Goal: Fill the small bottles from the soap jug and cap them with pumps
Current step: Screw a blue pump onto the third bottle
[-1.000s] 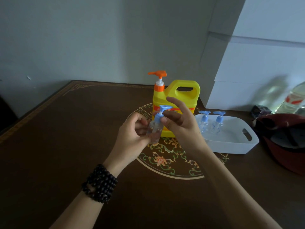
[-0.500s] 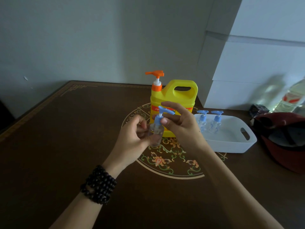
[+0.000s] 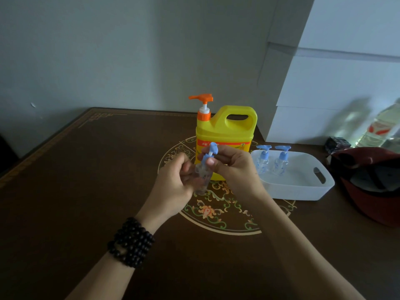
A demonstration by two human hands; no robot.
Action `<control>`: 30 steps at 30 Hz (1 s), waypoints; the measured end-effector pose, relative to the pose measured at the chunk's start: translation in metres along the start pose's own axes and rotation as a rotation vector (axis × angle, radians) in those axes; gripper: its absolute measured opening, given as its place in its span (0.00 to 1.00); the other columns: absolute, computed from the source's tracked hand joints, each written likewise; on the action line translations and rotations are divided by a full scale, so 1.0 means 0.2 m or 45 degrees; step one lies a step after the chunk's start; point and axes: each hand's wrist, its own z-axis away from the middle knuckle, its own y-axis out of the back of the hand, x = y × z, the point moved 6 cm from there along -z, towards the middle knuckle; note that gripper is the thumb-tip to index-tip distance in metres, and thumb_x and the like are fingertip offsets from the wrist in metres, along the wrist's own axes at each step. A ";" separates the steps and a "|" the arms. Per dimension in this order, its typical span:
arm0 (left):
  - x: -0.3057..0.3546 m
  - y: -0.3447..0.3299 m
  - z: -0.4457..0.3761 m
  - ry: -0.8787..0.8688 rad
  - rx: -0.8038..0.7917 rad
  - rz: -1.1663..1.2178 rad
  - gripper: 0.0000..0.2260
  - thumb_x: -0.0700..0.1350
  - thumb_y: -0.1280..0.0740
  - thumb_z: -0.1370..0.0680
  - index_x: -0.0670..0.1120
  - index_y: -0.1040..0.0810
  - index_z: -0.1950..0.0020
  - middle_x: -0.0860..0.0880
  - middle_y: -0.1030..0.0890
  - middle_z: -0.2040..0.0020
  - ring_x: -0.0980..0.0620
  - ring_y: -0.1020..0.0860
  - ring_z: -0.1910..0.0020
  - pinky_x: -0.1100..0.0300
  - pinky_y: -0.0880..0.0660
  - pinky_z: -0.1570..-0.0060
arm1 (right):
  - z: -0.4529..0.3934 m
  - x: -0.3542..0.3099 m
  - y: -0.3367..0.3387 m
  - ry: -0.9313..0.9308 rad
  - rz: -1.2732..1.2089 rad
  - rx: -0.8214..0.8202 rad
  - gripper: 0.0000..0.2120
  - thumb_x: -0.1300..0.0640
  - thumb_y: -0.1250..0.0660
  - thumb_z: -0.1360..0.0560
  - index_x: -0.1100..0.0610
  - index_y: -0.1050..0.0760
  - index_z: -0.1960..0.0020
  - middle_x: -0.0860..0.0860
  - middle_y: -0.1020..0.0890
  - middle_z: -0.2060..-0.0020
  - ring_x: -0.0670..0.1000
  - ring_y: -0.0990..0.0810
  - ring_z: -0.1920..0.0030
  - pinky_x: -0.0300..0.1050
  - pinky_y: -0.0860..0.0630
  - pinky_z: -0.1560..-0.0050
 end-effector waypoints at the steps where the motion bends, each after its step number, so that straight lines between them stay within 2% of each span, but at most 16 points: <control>1: 0.00 0.01 0.00 0.003 0.042 -0.061 0.19 0.38 0.25 0.26 0.46 0.37 0.60 0.53 0.29 0.66 0.58 0.28 0.67 0.45 0.22 0.64 | 0.00 0.01 -0.01 -0.002 0.009 0.020 0.10 0.65 0.31 0.25 0.52 0.19 0.49 0.49 0.13 0.53 0.47 0.15 0.49 0.42 0.20 0.51; 3: -0.01 0.01 -0.01 0.029 0.042 -0.075 0.20 0.36 0.24 0.27 0.45 0.38 0.60 0.56 0.30 0.68 0.62 0.29 0.70 0.52 0.24 0.66 | 0.00 0.01 -0.01 0.005 0.037 0.023 0.09 0.65 0.30 0.25 0.52 0.19 0.48 0.50 0.14 0.52 0.47 0.15 0.48 0.43 0.19 0.50; 5: -0.03 -0.01 -0.01 0.091 -0.064 0.048 0.19 0.32 0.27 0.25 0.45 0.38 0.59 0.57 0.28 0.69 0.64 0.26 0.69 0.59 0.24 0.65 | 0.00 -0.01 0.01 0.016 0.037 -0.031 0.08 0.62 0.29 0.26 0.54 0.18 0.47 0.53 0.14 0.51 0.52 0.16 0.47 0.49 0.19 0.47; 8: -0.02 -0.01 0.00 0.155 -0.192 0.269 0.18 0.27 0.33 0.23 0.44 0.38 0.59 0.54 0.29 0.66 0.63 0.24 0.66 0.67 0.24 0.64 | 0.01 -0.06 0.03 0.054 0.045 -0.146 0.09 0.57 0.29 0.27 0.56 0.18 0.47 0.55 0.14 0.50 0.56 0.16 0.46 0.54 0.19 0.45; 10: -0.02 -0.02 0.00 0.150 -0.211 0.306 0.18 0.26 0.34 0.23 0.44 0.38 0.59 0.52 0.31 0.65 0.60 0.25 0.66 0.66 0.25 0.64 | 0.01 -0.05 0.03 0.073 0.083 -0.119 0.07 0.60 0.29 0.25 0.56 0.18 0.47 0.56 0.14 0.51 0.57 0.16 0.47 0.55 0.19 0.45; 12: -0.02 -0.03 -0.01 0.112 -0.158 0.178 0.18 0.29 0.31 0.24 0.45 0.38 0.59 0.50 0.30 0.65 0.56 0.28 0.64 0.60 0.27 0.64 | 0.00 -0.02 0.04 0.043 0.085 -0.014 0.08 0.66 0.30 0.25 0.58 0.18 0.47 0.56 0.14 0.51 0.54 0.16 0.47 0.53 0.19 0.46; 15: 0.01 -0.03 -0.02 0.033 -0.034 -0.040 0.19 0.32 0.27 0.26 0.45 0.37 0.61 0.51 0.32 0.66 0.59 0.33 0.69 0.63 0.31 0.68 | 0.00 0.01 0.05 0.002 0.098 0.089 0.10 0.67 0.30 0.25 0.61 0.19 0.45 0.55 0.14 0.51 0.52 0.15 0.48 0.52 0.19 0.44; 19: 0.00 -0.05 -0.03 0.097 -0.108 0.086 0.20 0.32 0.26 0.27 0.45 0.37 0.60 0.50 0.29 0.65 0.55 0.24 0.65 0.52 0.22 0.65 | 0.01 0.01 0.09 -0.016 0.136 0.098 0.09 0.66 0.29 0.25 0.61 0.19 0.45 0.55 0.14 0.52 0.52 0.15 0.48 0.51 0.19 0.46; 21: 0.01 -0.05 -0.04 0.077 -0.094 0.071 0.20 0.32 0.26 0.27 0.45 0.37 0.60 0.50 0.30 0.66 0.62 0.26 0.69 0.60 0.24 0.68 | 0.01 0.00 0.10 0.001 0.151 0.108 0.09 0.66 0.30 0.25 0.62 0.19 0.45 0.54 0.14 0.52 0.50 0.15 0.48 0.46 0.19 0.47; 23: 0.04 -0.07 -0.04 0.031 -0.048 -0.008 0.21 0.32 0.25 0.28 0.45 0.38 0.61 0.51 0.33 0.67 0.62 0.31 0.74 0.70 0.31 0.72 | 0.01 -0.01 0.10 0.008 0.142 0.147 0.09 0.67 0.30 0.25 0.61 0.19 0.45 0.53 0.14 0.52 0.48 0.15 0.50 0.42 0.19 0.49; 24: 0.04 -0.09 -0.05 0.024 -0.028 -0.028 0.21 0.32 0.25 0.28 0.45 0.39 0.62 0.51 0.34 0.67 0.62 0.32 0.75 0.72 0.32 0.73 | 0.02 -0.01 0.10 0.006 0.139 0.172 0.10 0.68 0.30 0.25 0.60 0.19 0.45 0.52 0.14 0.53 0.47 0.15 0.50 0.41 0.19 0.50; 28: 0.05 -0.15 -0.07 0.011 -0.058 -0.014 0.21 0.33 0.27 0.26 0.46 0.39 0.62 0.52 0.34 0.67 0.62 0.32 0.72 0.67 0.33 0.70 | 0.04 -0.03 0.15 0.015 0.186 0.223 0.10 0.67 0.30 0.25 0.55 0.19 0.48 0.50 0.14 0.54 0.46 0.15 0.51 0.40 0.19 0.51; 30: 0.04 -0.19 -0.09 0.035 -0.155 0.136 0.19 0.31 0.29 0.24 0.46 0.38 0.60 0.48 0.33 0.64 0.63 0.30 0.69 0.65 0.30 0.67 | 0.03 -0.06 0.19 0.002 0.256 0.212 0.09 0.66 0.29 0.26 0.53 0.19 0.52 0.51 0.14 0.55 0.48 0.15 0.51 0.46 0.18 0.49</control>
